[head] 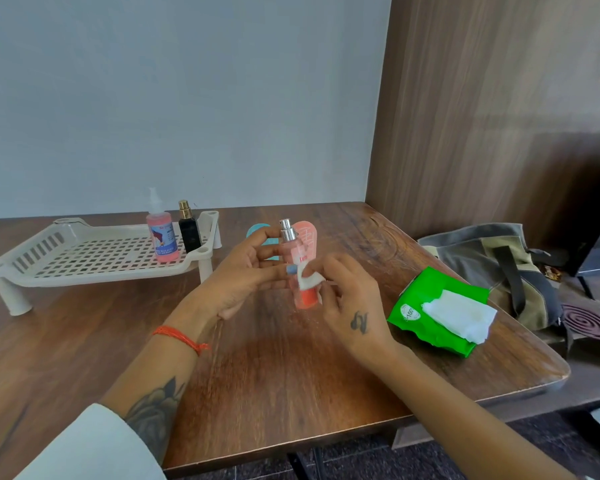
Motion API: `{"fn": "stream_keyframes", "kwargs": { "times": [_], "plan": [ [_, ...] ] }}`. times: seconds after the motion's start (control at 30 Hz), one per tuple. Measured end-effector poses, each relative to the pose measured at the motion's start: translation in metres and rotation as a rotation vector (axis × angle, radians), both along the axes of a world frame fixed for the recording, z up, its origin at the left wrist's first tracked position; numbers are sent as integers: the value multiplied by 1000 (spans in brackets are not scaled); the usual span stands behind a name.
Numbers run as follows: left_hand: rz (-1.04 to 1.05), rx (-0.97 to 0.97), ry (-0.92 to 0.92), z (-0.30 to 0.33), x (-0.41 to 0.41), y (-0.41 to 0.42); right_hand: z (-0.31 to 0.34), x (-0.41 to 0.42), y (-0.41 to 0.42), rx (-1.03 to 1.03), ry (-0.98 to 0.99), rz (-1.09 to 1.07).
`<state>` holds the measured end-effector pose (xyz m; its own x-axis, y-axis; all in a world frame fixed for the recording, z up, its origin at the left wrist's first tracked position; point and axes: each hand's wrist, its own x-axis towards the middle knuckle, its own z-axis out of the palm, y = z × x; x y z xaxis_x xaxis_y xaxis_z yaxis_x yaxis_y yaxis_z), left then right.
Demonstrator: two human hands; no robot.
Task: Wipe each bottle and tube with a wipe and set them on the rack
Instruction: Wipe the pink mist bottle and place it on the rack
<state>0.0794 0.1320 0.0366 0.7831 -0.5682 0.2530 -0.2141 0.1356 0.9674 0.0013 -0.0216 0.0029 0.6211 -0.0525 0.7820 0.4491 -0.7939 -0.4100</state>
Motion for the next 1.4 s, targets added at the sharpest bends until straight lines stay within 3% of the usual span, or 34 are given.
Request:
{"fn": "stream_keyframes", "kwargs": {
  "times": [0.07, 0.13, 0.17, 0.3, 0.37, 0.47, 0.53, 0.57, 0.7, 0.77, 0.83, 1.0, 1.23, 1.4],
  "plan": [
    [-5, -57, 13, 2, -1, 0, -3, -6, -2, -6, 13, 13],
    [-16, -100, 19, 3, -1, -1, -4, -11, -2, 134, 101, 24],
    [-15, -124, 29, 3, -1, -1, -2, -14, -1, 316, 204, 41],
    [1, -192, 63, 5, 1, 0, 13, -19, 6, 1390, 641, 372],
    [3, -189, 59, 4, 2, 0, 19, -19, 8, 1604, 722, 472],
    [27, -151, 45, 4, 2, 0, 25, -23, 8, 1688, 788, 514],
    [24, -140, 38, 4, 2, 0, 27, -24, 6, 1589, 785, 450],
    [23, -140, 31, 4, 2, 1, 26, -24, 4, 1432, 755, 365],
    [28, -153, 8, 3, 3, 2, 25, -20, -3, 228, 431, -190],
    [28, -153, 14, 2, 4, 3, 27, -14, -3, -109, 474, -245],
    [34, -155, 25, 1, 5, 3, 23, -4, -2, -278, 555, -262],
    [47, -153, 41, 2, 8, 4, 27, 6, -8, -294, 621, -171],
    [15, -145, 39, 3, 7, 6, 75, 18, -13, 141, 364, 16],
    [-28, -137, 47, 6, 6, 9, 108, 32, 0, 147, 549, 240]
  ]
}}
